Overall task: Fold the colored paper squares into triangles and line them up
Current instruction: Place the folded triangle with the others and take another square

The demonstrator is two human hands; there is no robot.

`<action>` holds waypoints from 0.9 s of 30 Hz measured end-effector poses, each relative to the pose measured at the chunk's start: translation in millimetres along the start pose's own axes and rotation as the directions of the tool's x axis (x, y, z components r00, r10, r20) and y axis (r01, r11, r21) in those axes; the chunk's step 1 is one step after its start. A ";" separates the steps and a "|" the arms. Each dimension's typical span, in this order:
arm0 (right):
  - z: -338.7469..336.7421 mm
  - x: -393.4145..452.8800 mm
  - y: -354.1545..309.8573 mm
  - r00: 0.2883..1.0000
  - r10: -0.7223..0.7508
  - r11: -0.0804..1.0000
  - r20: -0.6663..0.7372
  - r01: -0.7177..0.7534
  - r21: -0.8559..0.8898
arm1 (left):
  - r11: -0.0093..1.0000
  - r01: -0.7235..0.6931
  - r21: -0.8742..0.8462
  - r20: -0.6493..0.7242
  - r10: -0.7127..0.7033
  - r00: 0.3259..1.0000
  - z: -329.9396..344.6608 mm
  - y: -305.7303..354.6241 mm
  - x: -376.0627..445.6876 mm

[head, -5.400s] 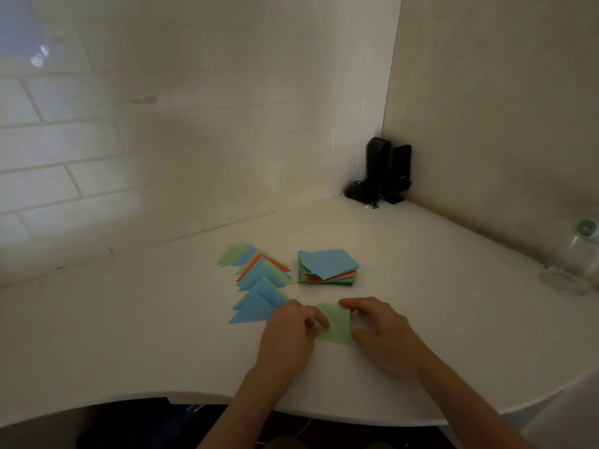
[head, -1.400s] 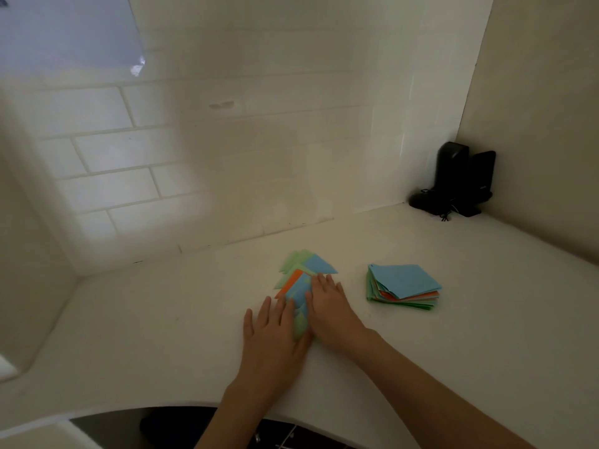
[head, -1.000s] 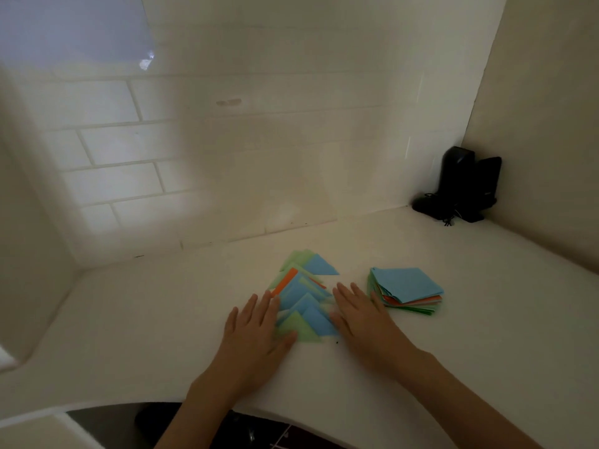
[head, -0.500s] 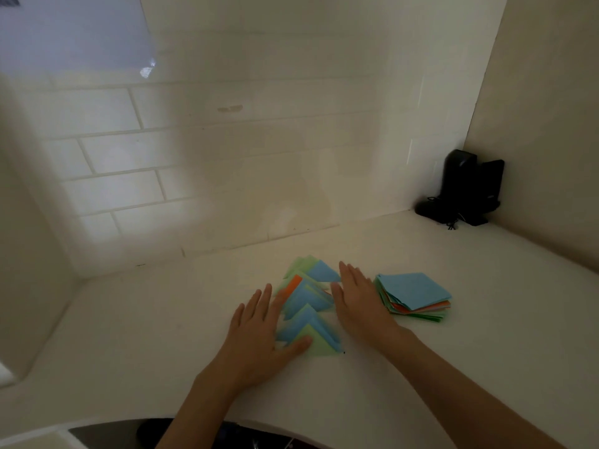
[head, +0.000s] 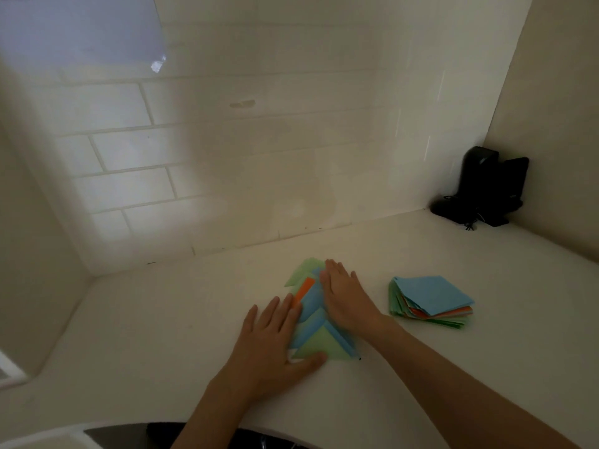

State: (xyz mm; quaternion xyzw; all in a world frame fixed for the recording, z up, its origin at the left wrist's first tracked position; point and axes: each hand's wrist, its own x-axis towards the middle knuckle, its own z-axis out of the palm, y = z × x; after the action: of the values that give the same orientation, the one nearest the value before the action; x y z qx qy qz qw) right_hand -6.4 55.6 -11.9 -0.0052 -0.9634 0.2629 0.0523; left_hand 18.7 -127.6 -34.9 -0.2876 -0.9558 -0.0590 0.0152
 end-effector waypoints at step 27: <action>-60.1 -101.1 110.5 0.899 -0.013 0.989 -0.437 -0.051 -0.136 | 0.821 -0.358 -0.445 -0.419 0.163 0.893 29.8 152.9 7.5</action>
State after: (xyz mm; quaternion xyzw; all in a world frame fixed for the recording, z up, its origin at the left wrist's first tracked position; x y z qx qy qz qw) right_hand 98.4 177.5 -26.3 -0.0771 -0.9435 0.1852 0.2638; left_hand 96.9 6.7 -48.1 -0.3955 -0.8362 -0.3596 0.1224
